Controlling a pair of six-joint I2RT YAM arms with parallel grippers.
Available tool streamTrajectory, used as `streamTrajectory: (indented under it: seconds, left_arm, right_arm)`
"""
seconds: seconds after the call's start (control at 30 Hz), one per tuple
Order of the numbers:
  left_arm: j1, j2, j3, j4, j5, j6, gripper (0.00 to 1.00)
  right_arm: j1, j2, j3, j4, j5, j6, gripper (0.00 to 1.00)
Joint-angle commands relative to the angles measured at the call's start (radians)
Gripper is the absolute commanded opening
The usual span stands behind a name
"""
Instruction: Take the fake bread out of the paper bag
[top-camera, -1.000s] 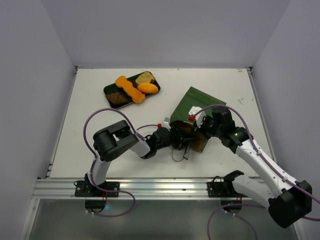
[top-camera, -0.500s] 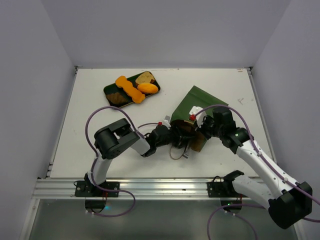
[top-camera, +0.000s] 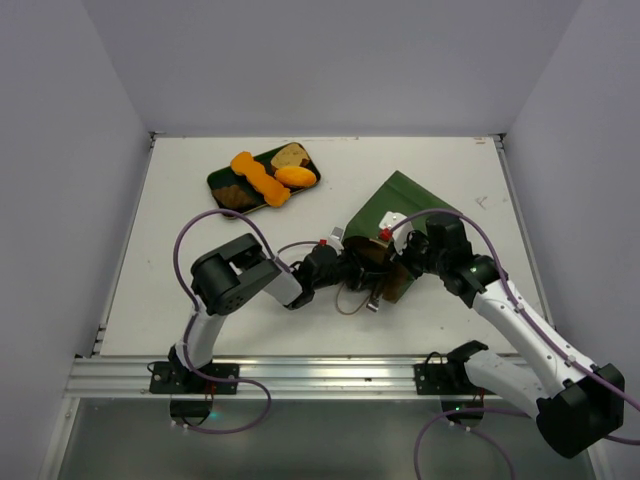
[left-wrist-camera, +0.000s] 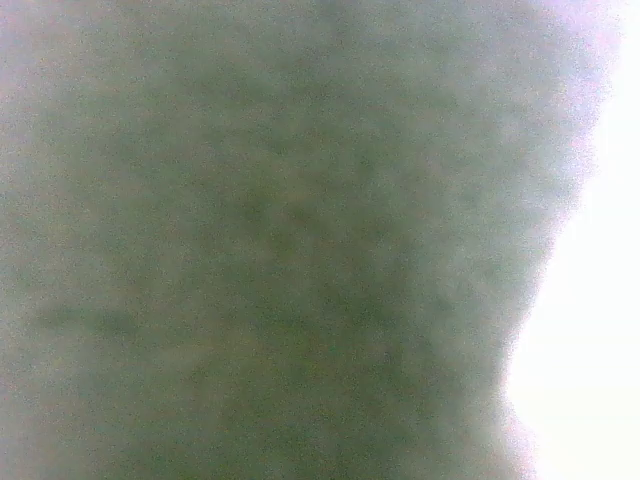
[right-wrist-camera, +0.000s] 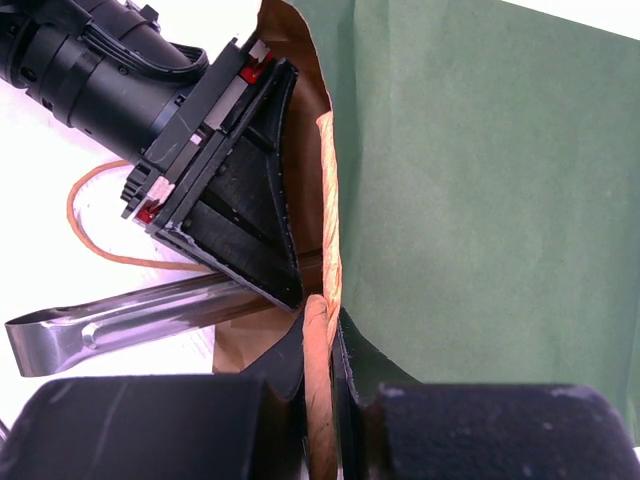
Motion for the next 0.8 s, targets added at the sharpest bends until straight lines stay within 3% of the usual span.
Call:
streamTrajectory:
  seconds: [0.0, 0.37, 0.77]
  left_arm:
    - [0.011, 0.001, 0.030, 0.050, 0.019, 0.031, 0.22]
    - [0.017, -0.072, 0.013, -0.018, 0.011, 0.161, 0.02]
    - [0.014, -0.247, -0.120, -0.095, 0.025, 0.293, 0.00]
  right_arm:
    - [-0.004, -0.021, -0.004, 0.038, -0.042, 0.011, 0.00]
    - [-0.045, -0.044, -0.006, 0.050, -0.030, 0.024, 0.00]
    - [-0.111, -0.049, 0.006, 0.081, 0.018, 0.063, 0.00]
